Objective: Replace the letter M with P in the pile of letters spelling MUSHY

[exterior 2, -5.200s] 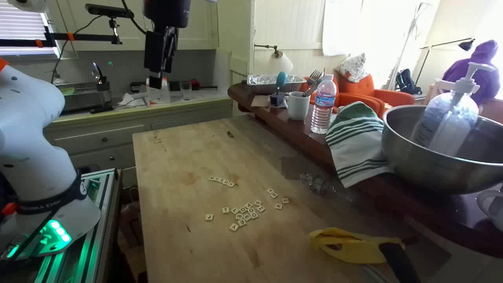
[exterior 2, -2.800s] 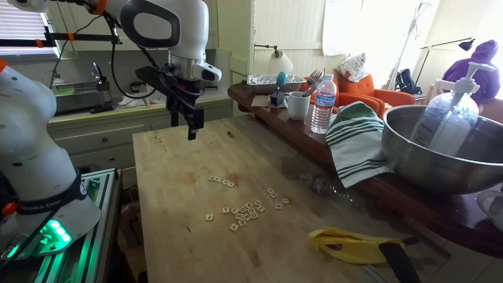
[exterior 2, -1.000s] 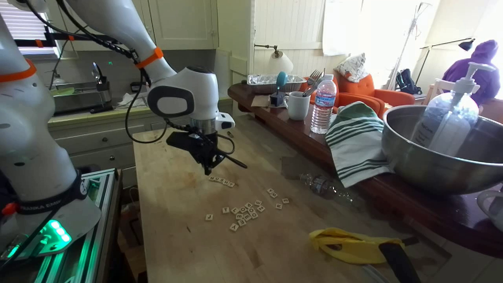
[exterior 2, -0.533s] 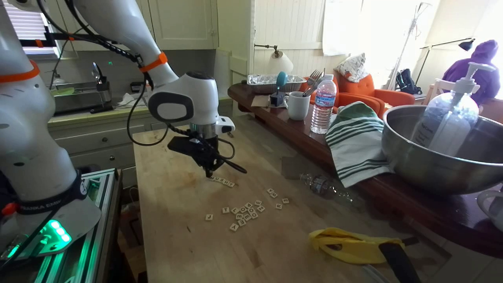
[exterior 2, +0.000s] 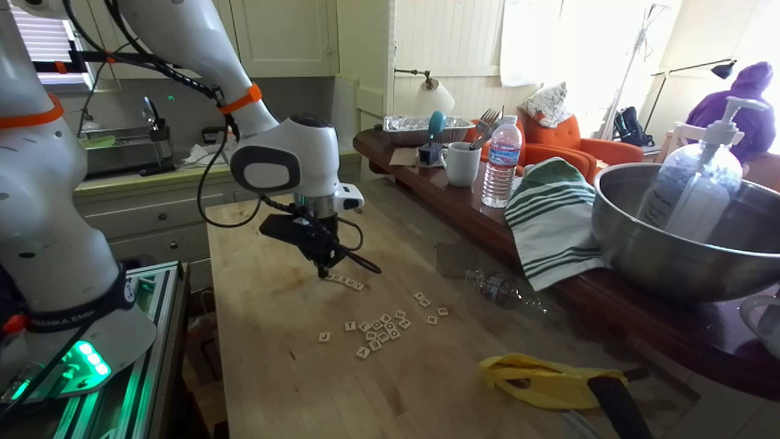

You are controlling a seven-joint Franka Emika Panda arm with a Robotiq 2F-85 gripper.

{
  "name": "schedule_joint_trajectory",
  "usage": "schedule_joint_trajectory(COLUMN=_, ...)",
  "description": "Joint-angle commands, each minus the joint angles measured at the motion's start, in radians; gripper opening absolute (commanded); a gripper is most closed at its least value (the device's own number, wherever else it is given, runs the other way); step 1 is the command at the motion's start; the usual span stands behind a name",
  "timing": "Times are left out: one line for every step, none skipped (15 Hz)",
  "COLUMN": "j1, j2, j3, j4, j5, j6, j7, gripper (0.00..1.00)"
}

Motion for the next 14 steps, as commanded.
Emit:
schedule_joint_trajectory(j1=-0.021, j2=0.027, j3=0.02, j4=0.004, j5=0.028, j6=-0.026, j7=-0.024, gripper=0.0)
schedule_joint_trajectory(j1=-0.023, j2=0.029, j3=0.02, j4=0.008, j5=0.025, j6=-0.046, j7=-0.022, gripper=0.0)
schedule_joint_trajectory(j1=-0.027, j2=0.03, j3=0.018, j4=0.01, j5=0.014, j6=-0.062, j7=-0.011, gripper=0.0)
schedule_joint_trajectory(j1=-0.031, j2=0.028, j3=0.015, j4=0.015, j5=0.019, j6=-0.09, j7=-0.014, gripper=0.0)
schedule_joint_trajectory(j1=-0.037, j2=0.025, j3=0.011, j4=0.02, j5=0.017, j6=-0.119, j7=-0.008, gripper=0.0)
schedule_joint_trajectory(j1=-0.042, j2=0.021, j3=0.009, j4=0.028, j5=0.03, j6=-0.162, j7=-0.018, gripper=0.0)
schedule_joint_trajectory(j1=-0.048, j2=0.02, j3=0.005, j4=0.035, j5=0.028, j6=-0.193, j7=-0.011, gripper=0.0)
schedule_joint_trajectory(j1=-0.055, j2=0.019, j3=0.001, j4=0.037, j5=0.01, j6=-0.21, j7=0.008, gripper=0.0)
schedule_joint_trajectory(j1=-0.062, j2=0.018, j3=-0.003, j4=0.039, j5=0.003, j6=-0.224, j7=0.016, gripper=0.0)
schedule_joint_trajectory(j1=-0.068, j2=0.014, j3=-0.008, j4=0.039, j5=-0.009, j6=-0.221, j7=0.028, gripper=0.0)
schedule_joint_trajectory(j1=-0.076, j2=0.011, j3=-0.014, j4=0.037, j5=-0.022, j6=-0.208, j7=0.043, gripper=0.0)
schedule_joint_trajectory(j1=-0.082, j2=0.016, j3=-0.02, j4=0.033, j5=-0.044, j6=-0.174, j7=0.062, gripper=0.0)
schedule_joint_trajectory(j1=-0.091, j2=0.018, j3=-0.027, j4=0.029, j5=-0.081, j6=-0.137, j7=0.095, gripper=0.0)
schedule_joint_trajectory(j1=-0.1, j2=0.019, j3=-0.036, j4=0.027, j5=-0.104, j6=-0.11, j7=0.114, gripper=0.0)
